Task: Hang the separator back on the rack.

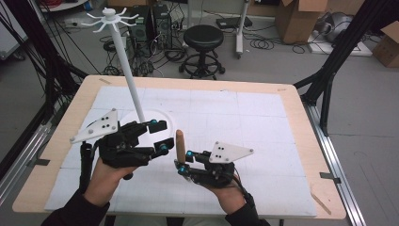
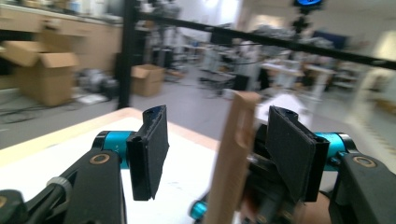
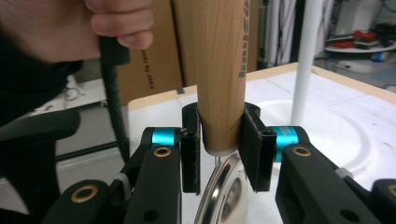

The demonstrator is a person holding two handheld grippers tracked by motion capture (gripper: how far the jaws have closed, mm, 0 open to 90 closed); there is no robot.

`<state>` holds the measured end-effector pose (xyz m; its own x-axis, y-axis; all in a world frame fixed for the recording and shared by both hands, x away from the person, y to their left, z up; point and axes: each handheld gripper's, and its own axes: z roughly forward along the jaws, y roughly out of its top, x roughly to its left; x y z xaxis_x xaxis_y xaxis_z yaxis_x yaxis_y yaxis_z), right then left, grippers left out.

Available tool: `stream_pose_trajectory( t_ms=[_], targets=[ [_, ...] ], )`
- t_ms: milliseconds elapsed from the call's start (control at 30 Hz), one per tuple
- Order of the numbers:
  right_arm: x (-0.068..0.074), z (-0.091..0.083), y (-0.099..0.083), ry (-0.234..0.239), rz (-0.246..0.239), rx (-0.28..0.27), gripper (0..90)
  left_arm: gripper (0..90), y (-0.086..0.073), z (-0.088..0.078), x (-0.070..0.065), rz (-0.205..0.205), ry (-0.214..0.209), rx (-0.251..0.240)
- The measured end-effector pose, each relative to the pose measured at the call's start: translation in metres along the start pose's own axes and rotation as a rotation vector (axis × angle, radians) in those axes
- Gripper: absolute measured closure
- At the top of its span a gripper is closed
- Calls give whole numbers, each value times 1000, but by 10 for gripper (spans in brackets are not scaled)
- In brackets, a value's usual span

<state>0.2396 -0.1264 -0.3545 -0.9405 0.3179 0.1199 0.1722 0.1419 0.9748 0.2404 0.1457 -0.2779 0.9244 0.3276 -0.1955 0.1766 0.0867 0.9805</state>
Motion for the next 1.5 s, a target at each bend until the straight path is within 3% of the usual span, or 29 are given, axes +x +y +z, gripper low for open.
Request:
stream_pose_trajectory(
  t_ms=[100,267,467,600,833,1067,1267,1367,1467,1500],
  targets=[
    [-1,-1,1,68,18,-11,710,384,-4,-4,1,-2,-85,6],
    [0,3,1,202,26,-5,710,354,-12,-3,1,-19,-161,23],
    [2,7,0,290,28,7,710,359,-22,5,0,-47,-253,55],
    [3,8,0,334,31,6,710,352,-24,9,-1,-48,-278,78],
    [4,11,-1,421,49,18,709,561,-28,14,-3,-21,-349,110],
    [5,12,-1,481,66,12,710,656,-28,13,-2,-27,-382,106],
    [4,13,-1,502,77,8,709,715,-28,12,-2,-16,-386,103],
    [2,13,-2,495,95,0,692,719,-27,11,-2,-7,-346,98],
    [0,9,-2,365,91,-18,405,720,-25,9,1,-4,-274,113],
    [-2,8,-2,326,93,-12,369,720,-25,8,2,-3,-243,117]
  ],
)
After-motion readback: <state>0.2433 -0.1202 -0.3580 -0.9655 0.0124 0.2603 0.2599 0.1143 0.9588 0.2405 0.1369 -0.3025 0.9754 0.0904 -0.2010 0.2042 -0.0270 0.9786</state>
